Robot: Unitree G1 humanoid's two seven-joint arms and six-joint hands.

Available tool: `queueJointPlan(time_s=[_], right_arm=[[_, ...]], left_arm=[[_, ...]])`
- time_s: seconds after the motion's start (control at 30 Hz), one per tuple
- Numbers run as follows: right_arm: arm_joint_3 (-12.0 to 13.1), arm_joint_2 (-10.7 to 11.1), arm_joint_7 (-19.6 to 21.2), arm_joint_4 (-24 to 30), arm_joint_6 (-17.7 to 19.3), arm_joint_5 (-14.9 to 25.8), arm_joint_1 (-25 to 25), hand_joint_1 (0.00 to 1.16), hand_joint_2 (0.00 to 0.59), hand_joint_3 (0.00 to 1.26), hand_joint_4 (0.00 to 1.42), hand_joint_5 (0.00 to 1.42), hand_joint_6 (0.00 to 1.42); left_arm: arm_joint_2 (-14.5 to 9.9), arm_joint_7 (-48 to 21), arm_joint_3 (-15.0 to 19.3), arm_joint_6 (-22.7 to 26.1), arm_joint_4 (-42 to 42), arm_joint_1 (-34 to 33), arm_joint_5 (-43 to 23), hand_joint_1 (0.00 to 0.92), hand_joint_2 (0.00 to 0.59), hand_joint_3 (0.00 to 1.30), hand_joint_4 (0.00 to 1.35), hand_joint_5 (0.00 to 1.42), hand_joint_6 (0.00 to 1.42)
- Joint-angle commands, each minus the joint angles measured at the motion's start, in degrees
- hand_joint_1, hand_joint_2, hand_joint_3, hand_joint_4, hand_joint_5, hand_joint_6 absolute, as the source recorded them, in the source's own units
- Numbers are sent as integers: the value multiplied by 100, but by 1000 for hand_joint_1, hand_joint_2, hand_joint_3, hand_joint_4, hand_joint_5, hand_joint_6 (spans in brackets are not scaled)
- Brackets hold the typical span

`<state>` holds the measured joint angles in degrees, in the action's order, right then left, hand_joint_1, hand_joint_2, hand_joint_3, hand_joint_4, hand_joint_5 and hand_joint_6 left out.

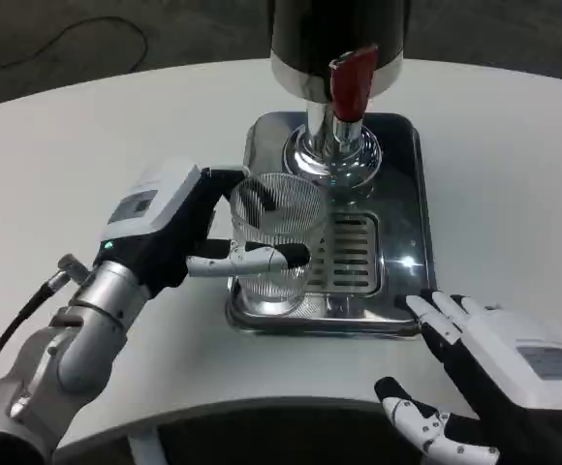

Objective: Grasp the cup under the faucet to collect the drink, then remove the cup.

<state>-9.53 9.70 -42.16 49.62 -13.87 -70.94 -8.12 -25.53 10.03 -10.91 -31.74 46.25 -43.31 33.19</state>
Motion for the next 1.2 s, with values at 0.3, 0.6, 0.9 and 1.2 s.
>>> queueJointPlan(time_s=[0.3,0.6,0.9,1.2], right_arm=[[182,44,-184,184,145,126,-142,153,429,54,0,0,0],[354,95,-276,280,148,210,-186,153,429,54,0,0,0],[442,147,-306,241,127,312,-142,153,429,54,0,0,0],[405,150,-339,163,112,335,-22,153,429,54,0,0,0]], left_arm=[[261,746,-401,86,745,-685,230,473,198,1030,1181,1388,1424],[417,994,-671,146,1231,-1021,289,466,205,960,1072,1290,1406],[437,686,-836,197,1412,-1157,206,431,196,638,729,1031,1240],[335,243,-891,227,1391,-1181,110,291,173,309,330,493,629]])
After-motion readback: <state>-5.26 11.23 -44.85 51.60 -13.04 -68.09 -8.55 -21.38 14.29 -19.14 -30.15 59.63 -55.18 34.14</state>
